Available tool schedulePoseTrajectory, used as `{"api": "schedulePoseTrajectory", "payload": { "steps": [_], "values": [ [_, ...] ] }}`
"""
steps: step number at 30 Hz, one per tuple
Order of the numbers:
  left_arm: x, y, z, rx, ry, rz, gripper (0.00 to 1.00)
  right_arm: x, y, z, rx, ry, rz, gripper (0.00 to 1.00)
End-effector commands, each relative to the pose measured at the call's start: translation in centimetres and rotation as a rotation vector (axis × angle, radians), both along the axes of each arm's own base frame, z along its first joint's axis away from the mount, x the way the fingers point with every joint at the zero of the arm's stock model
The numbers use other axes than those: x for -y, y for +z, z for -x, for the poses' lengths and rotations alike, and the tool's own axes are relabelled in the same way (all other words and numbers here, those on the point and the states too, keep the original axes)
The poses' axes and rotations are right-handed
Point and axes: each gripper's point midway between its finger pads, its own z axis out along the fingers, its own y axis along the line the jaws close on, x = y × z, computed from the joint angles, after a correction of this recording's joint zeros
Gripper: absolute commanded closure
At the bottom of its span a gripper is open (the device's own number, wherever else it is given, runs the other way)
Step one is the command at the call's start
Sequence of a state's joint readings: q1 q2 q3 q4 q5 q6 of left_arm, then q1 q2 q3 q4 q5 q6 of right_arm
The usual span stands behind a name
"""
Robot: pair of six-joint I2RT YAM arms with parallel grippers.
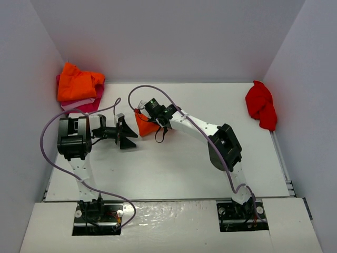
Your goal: Fold and stack the t-shirts
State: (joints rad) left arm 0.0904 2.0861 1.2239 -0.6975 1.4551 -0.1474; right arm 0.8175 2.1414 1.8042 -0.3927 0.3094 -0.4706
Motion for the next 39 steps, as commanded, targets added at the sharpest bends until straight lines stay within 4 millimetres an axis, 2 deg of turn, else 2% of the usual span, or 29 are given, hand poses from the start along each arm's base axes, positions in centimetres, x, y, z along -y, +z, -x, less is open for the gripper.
{"api": "schedulePoseTrajectory", "payload": {
  "steps": [1, 7, 13, 21, 24, 28, 32, 36, 39],
  "values": [
    [0.4, 1.7, -0.6, 0.051, -0.022, 0.054, 0.32, -1.1, 3.1, -1.2, 0.071, -0.024, -0.079, 1.0],
    [0.8, 1.2, -0.4, 0.036, -0.057, 0.092, 0.37, -2.1, 2.6, -0.3, 0.043, -0.008, -0.097, 1.0],
    [0.9, 1.4, -0.7, 0.044, -0.069, 0.122, 0.37, -3.6, 1.0, 2.0, -0.008, 0.03, -0.098, 1.0],
    [1.0, 2.2, -0.9, 0.072, -0.075, 0.134, 0.38, -5.5, -2.2, 7.0, -0.114, 0.13, -0.077, 1.0],
    [1.0, 2.3, -0.9, 0.081, -0.078, 0.13, 0.38, -6.3, -2.4, 8.8, -0.14, 0.186, -0.077, 1.0],
    [1.0, 2.3, -0.8, 0.088, -0.084, 0.122, 0.38, -6.8, -2.2, 10.2, -0.165, 0.225, -0.088, 1.0],
    [0.9, 2.1, -0.7, 0.091, -0.096, 0.106, 0.38, -7.0, -1.0, 10.5, -0.15, 0.25, -0.085, 1.0],
    [0.9, 1.7, -0.5, 0.095, -0.115, 0.086, 0.38, -6.0, 1.7, 8.3, -0.083, 0.217, -0.093, 1.0],
    [0.8, 1.6, -0.3, 0.096, -0.128, 0.07, 0.39, -5.3, 2.5, 7.5, -0.067, 0.2, -0.101, 1.0]
  ]
}}
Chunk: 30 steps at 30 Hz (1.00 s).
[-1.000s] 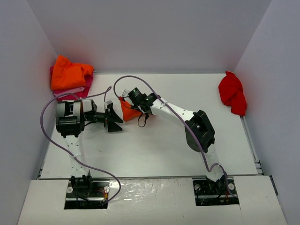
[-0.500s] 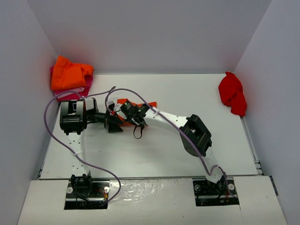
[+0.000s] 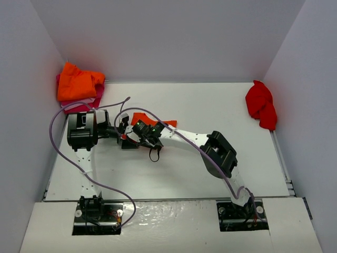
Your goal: Fold and stack the t-shirts
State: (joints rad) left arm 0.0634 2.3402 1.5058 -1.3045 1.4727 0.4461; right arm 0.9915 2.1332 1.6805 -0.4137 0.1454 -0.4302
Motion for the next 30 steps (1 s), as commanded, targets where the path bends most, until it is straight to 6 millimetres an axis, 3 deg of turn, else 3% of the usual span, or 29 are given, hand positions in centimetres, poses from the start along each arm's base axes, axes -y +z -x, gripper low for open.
{"api": "schedulePoseTrajectory", "payload": {
  "steps": [1, 7, 11, 19, 26, 30],
  "values": [
    [0.3, 2.4, -0.5, 0.086, -0.003, 0.016, 0.38, 0.5, 8.1, -3.0, 0.136, -0.043, -0.113, 1.0],
    [0.4, 1.8, -0.5, 0.081, -0.012, -0.009, 0.38, 0.3, 11.9, -4.2, 0.155, -0.05, -0.175, 1.0],
    [0.6, 1.8, -0.6, 0.082, -0.018, -0.012, 0.38, 0.0, 12.6, -3.1, 0.127, -0.022, -0.18, 1.0],
    [0.8, 2.6, -0.9, 0.107, -0.012, -0.002, 0.39, -0.9, 10.1, 1.6, 0.003, 0.088, -0.159, 1.0],
    [0.5, 3.6, -0.9, 0.146, 0.007, 0.024, 0.39, 0.2, 8.1, 3.0, -0.035, 0.122, -0.11, 1.0],
    [-0.1, 4.3, -1.0, 0.167, 0.029, 0.036, 0.5, 1.0, 6.1, 3.2, -0.054, 0.132, -0.062, 1.0]
  ]
}}
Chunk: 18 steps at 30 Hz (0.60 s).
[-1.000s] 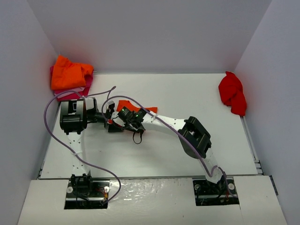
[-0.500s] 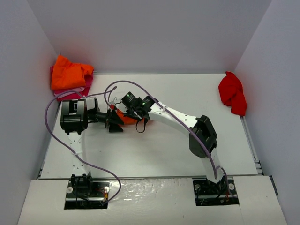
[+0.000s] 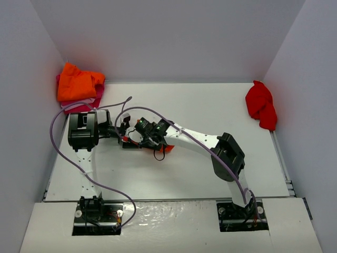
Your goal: Fold and stack the t-shirts
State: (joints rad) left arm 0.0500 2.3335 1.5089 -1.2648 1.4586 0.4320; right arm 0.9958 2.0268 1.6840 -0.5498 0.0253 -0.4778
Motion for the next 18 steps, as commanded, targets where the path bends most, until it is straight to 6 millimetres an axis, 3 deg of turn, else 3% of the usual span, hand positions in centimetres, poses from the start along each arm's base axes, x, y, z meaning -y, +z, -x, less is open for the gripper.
{"api": "schedulePoseTrajectory", "payload": {
  "steps": [1, 12, 18],
  "values": [
    [-0.5, 4.6, -0.9, 0.131, 0.048, 0.053, 0.5, 0.2, 2.3, 0.3, 0.03, 0.032, -0.044, 1.0],
    [-0.9, 4.3, -1.0, 0.122, 0.063, 0.051, 0.5, -1.3, 0.1, 1.9, -0.028, 0.067, -0.04, 1.0],
    [-0.4, 3.9, -0.8, 0.113, 0.033, 0.049, 0.49, -3.0, 0.8, 3.0, 0.02, 0.109, -0.029, 1.0]
  ]
}}
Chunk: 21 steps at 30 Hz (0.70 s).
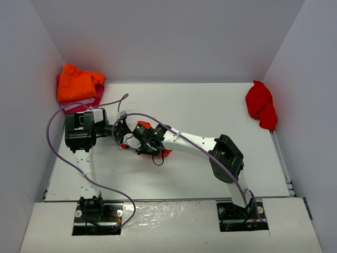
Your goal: Fold and stack the t-shirts
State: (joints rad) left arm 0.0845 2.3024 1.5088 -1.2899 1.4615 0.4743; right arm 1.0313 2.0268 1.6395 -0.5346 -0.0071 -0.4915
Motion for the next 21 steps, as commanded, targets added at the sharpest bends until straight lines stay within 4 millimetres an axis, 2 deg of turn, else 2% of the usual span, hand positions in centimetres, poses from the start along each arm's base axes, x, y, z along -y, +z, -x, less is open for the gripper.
{"api": "schedulePoseTrajectory", "payload": {
  "steps": [1, 7, 10, 16, 19, 21],
  "values": [
    [1.0, 2.7, -0.3, 0.066, -0.01, 0.045, 0.49, -2.6, 2.1, 1.1, 0.064, 0.052, -0.036, 1.0],
    [2.0, 2.8, 0.1, 0.055, -0.069, 0.052, 0.47, -2.5, 1.0, 2.8, 0.067, 0.104, 0.012, 1.0],
    [2.3, 2.4, 0.6, 0.077, -0.105, 0.052, 0.44, -2.1, 0.9, 2.5, 0.085, 0.107, 0.032, 1.0],
    [2.0, 2.9, 1.6, 0.088, -0.142, 0.023, 0.42, -0.7, 1.1, 1.6, 0.111, 0.102, 0.059, 1.0],
    [1.9, 2.7, 1.9, 0.076, -0.159, 0.001, 0.4, -0.4, 1.8, 1.5, 0.13, 0.11, 0.061, 1.0],
    [2.9, 2.1, 2.5, 0.064, -0.205, -0.008, 0.4, -0.4, 2.0, 1.8, 0.122, 0.123, 0.056, 1.0]
  ]
}}
